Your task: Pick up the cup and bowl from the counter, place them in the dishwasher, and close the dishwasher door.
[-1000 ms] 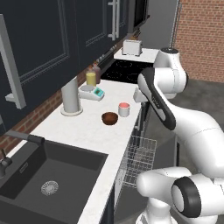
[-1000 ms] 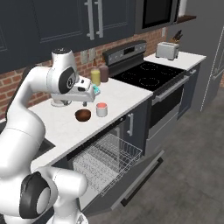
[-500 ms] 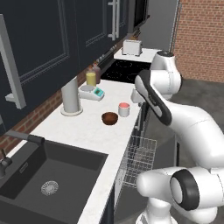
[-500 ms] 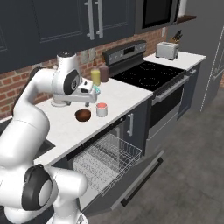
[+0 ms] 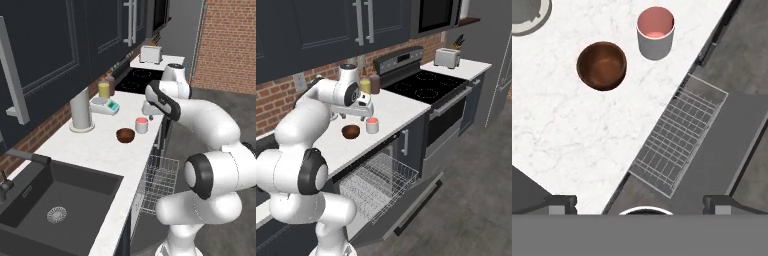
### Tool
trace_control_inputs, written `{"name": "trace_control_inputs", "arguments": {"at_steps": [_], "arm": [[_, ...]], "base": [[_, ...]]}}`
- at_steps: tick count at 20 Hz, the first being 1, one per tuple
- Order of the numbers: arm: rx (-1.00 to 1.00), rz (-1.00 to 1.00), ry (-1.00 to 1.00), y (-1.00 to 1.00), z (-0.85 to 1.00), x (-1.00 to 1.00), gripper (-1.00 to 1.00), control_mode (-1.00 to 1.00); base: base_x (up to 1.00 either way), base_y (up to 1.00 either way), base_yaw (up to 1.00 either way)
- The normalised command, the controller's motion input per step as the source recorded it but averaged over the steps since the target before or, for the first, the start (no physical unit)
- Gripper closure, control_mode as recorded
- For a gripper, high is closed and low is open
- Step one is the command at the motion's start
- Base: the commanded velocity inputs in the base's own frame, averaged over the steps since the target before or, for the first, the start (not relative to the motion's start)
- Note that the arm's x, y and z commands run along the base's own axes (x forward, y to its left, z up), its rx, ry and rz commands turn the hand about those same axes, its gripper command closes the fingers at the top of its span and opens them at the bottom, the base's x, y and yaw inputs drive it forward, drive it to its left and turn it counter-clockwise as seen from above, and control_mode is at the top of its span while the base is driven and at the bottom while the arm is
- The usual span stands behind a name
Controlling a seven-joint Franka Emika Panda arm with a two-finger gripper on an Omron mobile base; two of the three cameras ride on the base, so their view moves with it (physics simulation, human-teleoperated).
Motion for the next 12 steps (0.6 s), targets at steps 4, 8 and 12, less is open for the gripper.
{"name": "trace_control_inputs", "arguments": {"at_steps": [4,8,12], "arm": [[0.02,-0.06,0.01,0.00,-0.48,0.83,-1.00,-1.00],[0.00,-0.12,0.00,0.00,-0.53,0.70,-1.00,-1.00],[0.00,-0.14,0.00,-0.01,-0.51,0.54,-1.00,-1.00]], "base": [[0.00,0.00,0.00],[0.00,0.00,0.00],[0.00,0.00,0.00]]}}
